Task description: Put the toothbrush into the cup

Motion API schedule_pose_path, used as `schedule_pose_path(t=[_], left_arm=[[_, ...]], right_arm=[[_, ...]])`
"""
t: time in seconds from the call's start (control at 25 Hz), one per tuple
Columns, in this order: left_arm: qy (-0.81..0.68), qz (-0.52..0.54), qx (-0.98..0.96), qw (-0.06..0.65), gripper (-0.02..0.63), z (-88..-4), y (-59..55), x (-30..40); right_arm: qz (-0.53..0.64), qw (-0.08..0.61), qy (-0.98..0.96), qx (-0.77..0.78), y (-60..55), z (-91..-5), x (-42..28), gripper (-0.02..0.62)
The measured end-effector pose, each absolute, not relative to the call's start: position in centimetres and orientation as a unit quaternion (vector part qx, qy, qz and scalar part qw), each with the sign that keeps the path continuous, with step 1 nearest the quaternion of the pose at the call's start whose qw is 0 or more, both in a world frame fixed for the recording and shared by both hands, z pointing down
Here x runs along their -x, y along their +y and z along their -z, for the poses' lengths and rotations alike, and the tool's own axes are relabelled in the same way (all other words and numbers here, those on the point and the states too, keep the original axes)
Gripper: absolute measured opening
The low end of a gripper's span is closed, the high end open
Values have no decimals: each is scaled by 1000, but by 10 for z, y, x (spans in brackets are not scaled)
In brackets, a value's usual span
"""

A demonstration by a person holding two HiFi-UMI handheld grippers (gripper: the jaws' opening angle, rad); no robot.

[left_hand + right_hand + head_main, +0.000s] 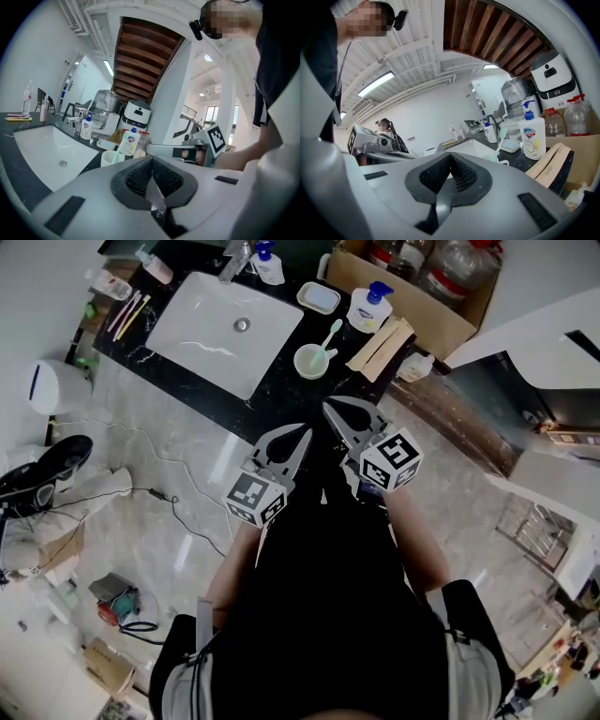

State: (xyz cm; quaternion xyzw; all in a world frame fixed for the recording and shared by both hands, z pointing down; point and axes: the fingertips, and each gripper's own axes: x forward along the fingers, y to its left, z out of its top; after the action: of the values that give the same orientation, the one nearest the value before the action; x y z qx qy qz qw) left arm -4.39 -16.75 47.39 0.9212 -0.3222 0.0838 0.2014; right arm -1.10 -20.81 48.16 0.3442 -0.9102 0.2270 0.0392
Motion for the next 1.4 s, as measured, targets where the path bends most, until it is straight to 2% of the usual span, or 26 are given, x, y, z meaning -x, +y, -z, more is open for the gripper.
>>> schedule_pose_path(t=[0.72, 1.2, 1.4], left_arm=[[-360, -86, -905, 209, 9, -484, -109, 17], [-339, -70, -921, 178, 9, -456, -40, 59], [-325, -58, -926, 185, 9, -457, 2, 77]], right_arm=[[-259, 22, -922, -287, -123, -484, -8, 17], [-257, 5, -919, -299, -55, -463, 18, 17], [-249, 27, -912, -324, -10, -463, 32, 17]])
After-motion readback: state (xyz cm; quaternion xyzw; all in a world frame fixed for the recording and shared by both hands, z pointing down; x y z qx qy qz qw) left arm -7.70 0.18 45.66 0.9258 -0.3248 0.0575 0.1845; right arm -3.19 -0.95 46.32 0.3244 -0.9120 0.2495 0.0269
